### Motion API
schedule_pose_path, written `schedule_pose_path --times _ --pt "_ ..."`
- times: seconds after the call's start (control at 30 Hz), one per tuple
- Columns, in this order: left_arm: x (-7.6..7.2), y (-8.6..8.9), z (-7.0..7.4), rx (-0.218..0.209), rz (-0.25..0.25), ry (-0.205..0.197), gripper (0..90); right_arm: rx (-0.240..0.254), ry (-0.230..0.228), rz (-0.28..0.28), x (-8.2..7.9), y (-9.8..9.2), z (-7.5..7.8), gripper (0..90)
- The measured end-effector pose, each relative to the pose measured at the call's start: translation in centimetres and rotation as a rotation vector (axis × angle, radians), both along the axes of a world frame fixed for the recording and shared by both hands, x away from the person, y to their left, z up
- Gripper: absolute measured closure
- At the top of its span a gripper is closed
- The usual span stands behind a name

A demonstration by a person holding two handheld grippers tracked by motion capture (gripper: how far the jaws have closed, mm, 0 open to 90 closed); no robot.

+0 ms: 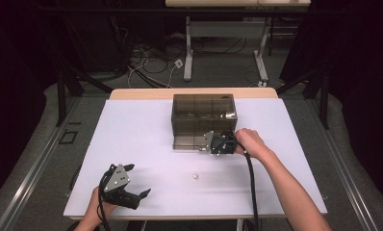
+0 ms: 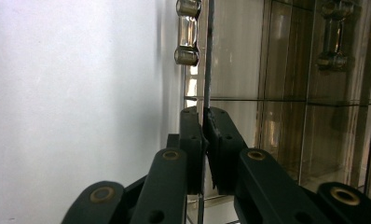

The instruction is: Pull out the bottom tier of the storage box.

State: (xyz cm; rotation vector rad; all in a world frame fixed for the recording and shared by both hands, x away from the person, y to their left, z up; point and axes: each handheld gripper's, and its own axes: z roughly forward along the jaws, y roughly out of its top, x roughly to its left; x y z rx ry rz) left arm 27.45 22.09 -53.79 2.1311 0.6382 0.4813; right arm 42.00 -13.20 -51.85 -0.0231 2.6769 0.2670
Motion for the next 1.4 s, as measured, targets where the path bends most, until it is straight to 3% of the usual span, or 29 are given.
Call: schedule_pose_path --times 0.07,0.2,0.6,1.03,1.07,1.13,1.17,1.2,1.23,1.4 --pt "0.0 0.0 0.0 -0.004 0.001 0.004 0.2 0.014 -0.002 0.012 0.0 0.0 -0.1 85.1" --pt "0.0 -0.1 -0.1 -0.008 0.004 -0.001 0.2 -0.011 0.012 0.003 -0.1 0.0 0.1 85.1" --pt "0.0 0.0 0.0 -0.005 0.001 0.002 0.2 -0.011 0.014 0.023 -0.4 -0.1 0.2 85.1" --pt "0.0 -0.1 0.0 0.000 -0.004 0.003 0.2 -0.003 0.022 0.023 -0.6 -0.3 0.2 84.9" --pt "0.0 -0.1 0.0 -0.002 -0.003 0.004 0.2 0.026 0.007 0.025 -0.6 -0.3 0.0 84.8" --pt "0.0 -0.1 0.0 0.000 -0.003 0.005 0.2 0.012 0.013 0.015 -0.7 -0.3 0.1 84.5" --pt "0.0 -0.1 -0.1 -0.004 -0.001 0.000 0.2 0.012 0.010 0.013 -0.7 -0.3 0.1 82.8" --pt "0.0 -0.1 -0.1 -0.003 -0.003 0.000 0.2 0.053 -0.008 0.014 -0.8 -0.3 -0.2 80.8" --pt "0.0 -0.1 0.0 0.002 -0.006 0.006 0.2 0.034 0.015 0.015 -0.8 -0.3 0.1 79.1" --pt "0.0 -0.1 0.0 0.000 -0.004 0.005 0.2 0.077 0.023 -0.006 -1.0 -0.3 0.3 62.0"
